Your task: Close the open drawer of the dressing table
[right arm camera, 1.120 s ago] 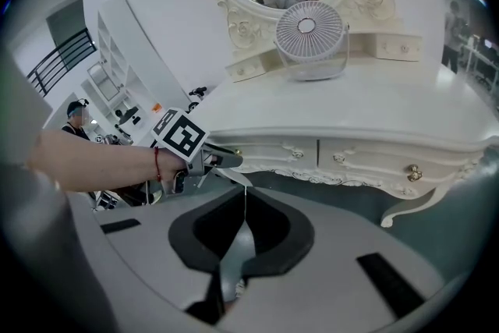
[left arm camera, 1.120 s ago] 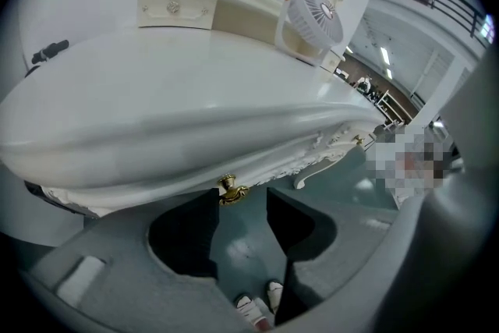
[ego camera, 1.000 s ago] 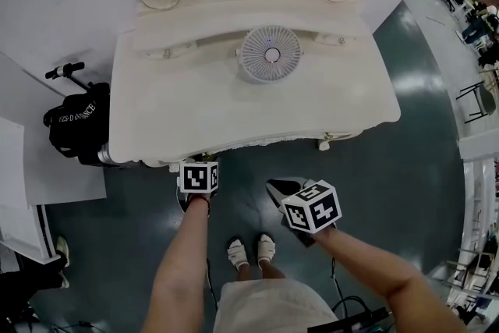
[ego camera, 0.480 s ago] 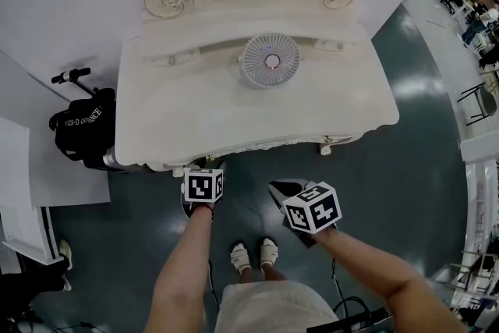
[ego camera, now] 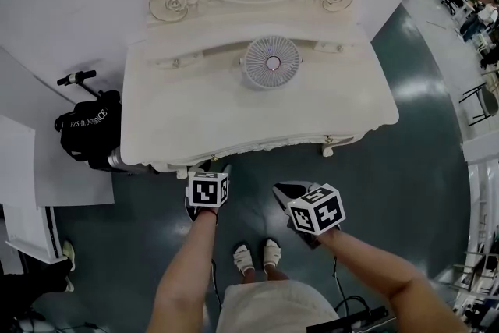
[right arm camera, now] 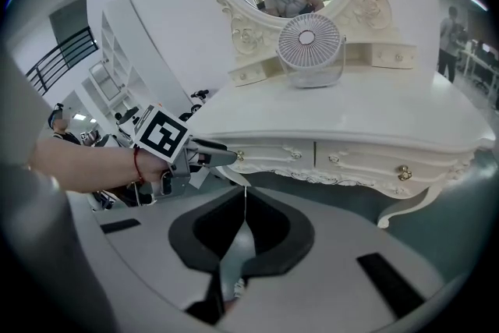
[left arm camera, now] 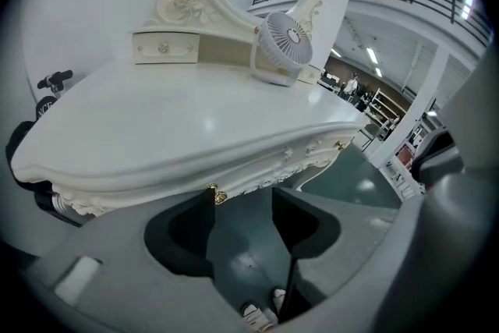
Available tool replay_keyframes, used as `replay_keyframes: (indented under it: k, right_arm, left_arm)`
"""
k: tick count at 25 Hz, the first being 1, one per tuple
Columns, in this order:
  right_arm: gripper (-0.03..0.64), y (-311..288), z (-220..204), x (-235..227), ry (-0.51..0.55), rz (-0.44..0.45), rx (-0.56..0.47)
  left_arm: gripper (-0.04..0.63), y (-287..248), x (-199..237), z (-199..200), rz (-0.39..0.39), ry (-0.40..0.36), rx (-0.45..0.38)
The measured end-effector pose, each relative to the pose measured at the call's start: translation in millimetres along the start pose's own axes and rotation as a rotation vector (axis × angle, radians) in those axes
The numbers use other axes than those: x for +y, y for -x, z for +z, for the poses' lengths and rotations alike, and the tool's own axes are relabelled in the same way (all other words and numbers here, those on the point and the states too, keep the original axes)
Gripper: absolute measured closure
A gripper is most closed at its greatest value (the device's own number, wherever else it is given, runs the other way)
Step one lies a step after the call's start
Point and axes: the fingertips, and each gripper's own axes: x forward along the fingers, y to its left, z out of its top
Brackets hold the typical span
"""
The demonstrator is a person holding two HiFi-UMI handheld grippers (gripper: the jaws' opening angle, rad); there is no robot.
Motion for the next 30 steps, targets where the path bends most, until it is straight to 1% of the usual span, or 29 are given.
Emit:
replay_keyframes:
  k: [7, 12, 19, 30]
  right_arm:
    - [0.6, 9, -7, 6, 0.005, 0.001, -0.001]
    - [0.6, 16, -9, 11, 0.013, 0.001, -0.009]
    - [0.6, 27, -11, 21, 0.018, 0.007, -0.025]
    - [0.6, 51, -15, 33, 0.021, 0.006, -0.057]
  left_arm:
    - [0.374, 13, -5, -2, -0.004, 0.002, -0.017]
    - [0.374, 26, -13, 1, -0.028, 0.002, -0.045]
    - [0.375, 49, -33, 5, -0.071, 0.003, -0.087]
    - [0.374, 85, -66, 1, -0.114, -0.011, -0.123]
